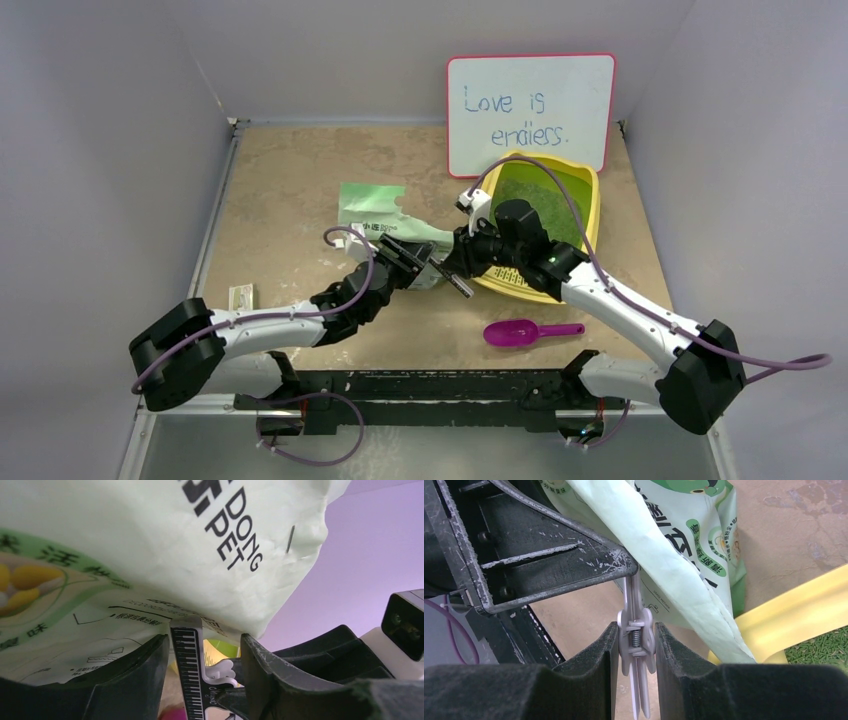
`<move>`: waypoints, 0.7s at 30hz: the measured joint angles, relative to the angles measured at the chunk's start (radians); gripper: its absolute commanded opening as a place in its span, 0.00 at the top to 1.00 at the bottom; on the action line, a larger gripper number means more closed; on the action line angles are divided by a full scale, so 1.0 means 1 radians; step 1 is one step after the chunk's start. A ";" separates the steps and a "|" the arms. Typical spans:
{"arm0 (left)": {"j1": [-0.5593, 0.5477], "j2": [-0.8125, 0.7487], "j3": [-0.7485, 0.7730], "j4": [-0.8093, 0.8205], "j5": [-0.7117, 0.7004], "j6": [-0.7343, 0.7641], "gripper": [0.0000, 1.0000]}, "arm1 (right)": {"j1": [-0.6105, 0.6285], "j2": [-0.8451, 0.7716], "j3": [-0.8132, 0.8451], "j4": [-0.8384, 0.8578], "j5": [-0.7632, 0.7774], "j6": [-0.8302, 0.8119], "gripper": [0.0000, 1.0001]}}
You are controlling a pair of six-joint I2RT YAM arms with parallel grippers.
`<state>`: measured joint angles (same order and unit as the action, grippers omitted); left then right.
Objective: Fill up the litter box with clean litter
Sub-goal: Pick up the clamp at the center of the board.
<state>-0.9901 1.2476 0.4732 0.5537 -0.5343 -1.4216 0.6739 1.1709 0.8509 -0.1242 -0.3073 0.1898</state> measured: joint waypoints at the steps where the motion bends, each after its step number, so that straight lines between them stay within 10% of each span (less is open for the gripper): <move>1: 0.000 -0.003 0.000 -0.002 0.000 0.000 0.58 | 0.000 0.000 0.000 0.000 0.002 0.000 0.92; 9: 0.008 -0.006 0.000 -0.025 -0.009 0.002 0.88 | 0.000 0.001 0.000 0.013 -0.023 0.004 0.81; 21: 0.030 -0.006 0.000 -0.031 0.005 -0.009 0.98 | 0.000 0.019 0.002 0.023 -0.022 0.010 0.48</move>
<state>-0.9604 1.2419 0.4732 0.5228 -0.5297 -1.4307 0.6735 1.1900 0.8528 -0.1013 -0.3290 0.1993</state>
